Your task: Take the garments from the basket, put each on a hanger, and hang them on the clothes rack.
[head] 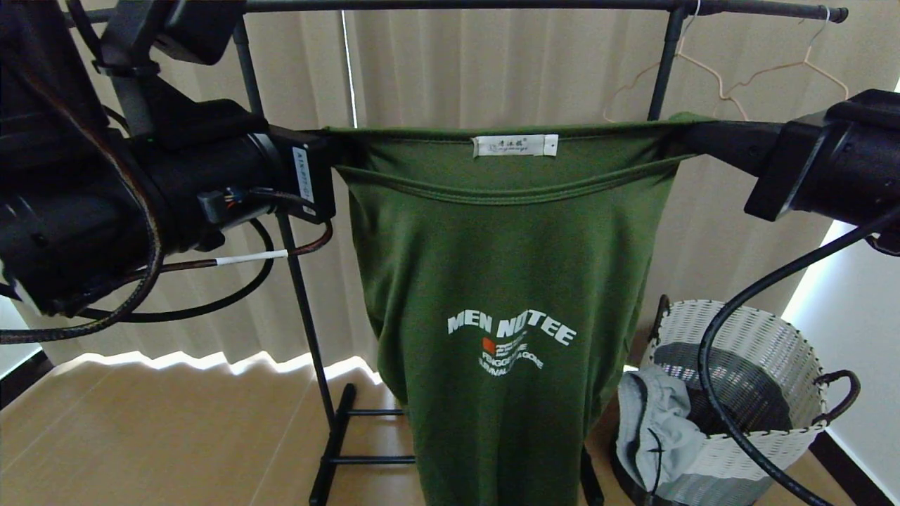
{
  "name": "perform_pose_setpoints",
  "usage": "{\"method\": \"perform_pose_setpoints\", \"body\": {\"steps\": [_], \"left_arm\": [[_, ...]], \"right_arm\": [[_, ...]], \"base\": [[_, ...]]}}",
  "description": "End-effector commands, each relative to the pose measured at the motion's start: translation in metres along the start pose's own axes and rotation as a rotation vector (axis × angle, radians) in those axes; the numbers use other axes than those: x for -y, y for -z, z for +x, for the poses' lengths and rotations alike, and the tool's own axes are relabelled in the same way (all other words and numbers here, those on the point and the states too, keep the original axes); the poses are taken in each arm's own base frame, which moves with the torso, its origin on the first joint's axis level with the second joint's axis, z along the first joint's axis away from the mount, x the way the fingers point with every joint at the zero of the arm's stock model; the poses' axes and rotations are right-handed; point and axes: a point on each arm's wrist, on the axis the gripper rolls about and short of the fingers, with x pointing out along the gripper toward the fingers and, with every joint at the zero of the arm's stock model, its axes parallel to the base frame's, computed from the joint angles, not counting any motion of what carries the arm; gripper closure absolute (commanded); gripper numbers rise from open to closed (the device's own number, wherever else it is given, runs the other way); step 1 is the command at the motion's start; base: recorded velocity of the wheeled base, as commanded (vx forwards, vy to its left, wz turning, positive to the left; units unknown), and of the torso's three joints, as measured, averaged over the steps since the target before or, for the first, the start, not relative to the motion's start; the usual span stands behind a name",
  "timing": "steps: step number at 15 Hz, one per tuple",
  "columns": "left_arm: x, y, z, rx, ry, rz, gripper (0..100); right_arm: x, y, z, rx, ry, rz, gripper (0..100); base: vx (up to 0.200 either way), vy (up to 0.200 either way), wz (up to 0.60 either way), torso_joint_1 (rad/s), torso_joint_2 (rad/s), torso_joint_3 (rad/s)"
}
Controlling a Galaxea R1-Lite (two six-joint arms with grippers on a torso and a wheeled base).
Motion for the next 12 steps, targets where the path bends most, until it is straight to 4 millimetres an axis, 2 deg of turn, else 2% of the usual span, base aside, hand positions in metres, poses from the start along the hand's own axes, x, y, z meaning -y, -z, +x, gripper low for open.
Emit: {"method": "perform_pose_setpoints", "body": {"steps": [1, 4, 6, 10, 12], "left_arm": [[0.002, 0.009, 0.002, -0.032, 0.003, 0.0, 100], [0.004, 0.011, 0.003, -0.035, 0.011, -0.013, 100], [0.006, 0.011, 0.008, -0.034, 0.02, -0.013, 100], [0.009, 0.012, 0.031, -0.028, -0.007, -0.021, 100], [0.011, 0.007, 0.048, -0.012, -0.042, -0.074, 100]], "right_arm": [[0.001, 0.004, 0.005, -0.019, 0.009, 0.001, 100], [0.001, 0.009, 0.003, -0.031, 0.011, 0.0, 100], [0.002, 0.008, -0.008, -0.022, 0.007, -0.001, 100], [0.001, 0.007, -0.039, -0.013, -0.001, -0.004, 100], [0.0, 0.009, -0.057, -0.031, -0.016, -0.004, 100]], "base": [[0.0, 0.0, 0.0, 0.0, 0.0, 0.0], [0.0, 0.0, 0.0, 0.0, 0.0, 0.0], [0.0, 0.0, 0.0, 0.0, 0.0, 0.0], [0.0, 0.0, 0.0, 0.0, 0.0, 0.0], [0.0, 0.0, 0.0, 0.0, 0.0, 0.0]]}}
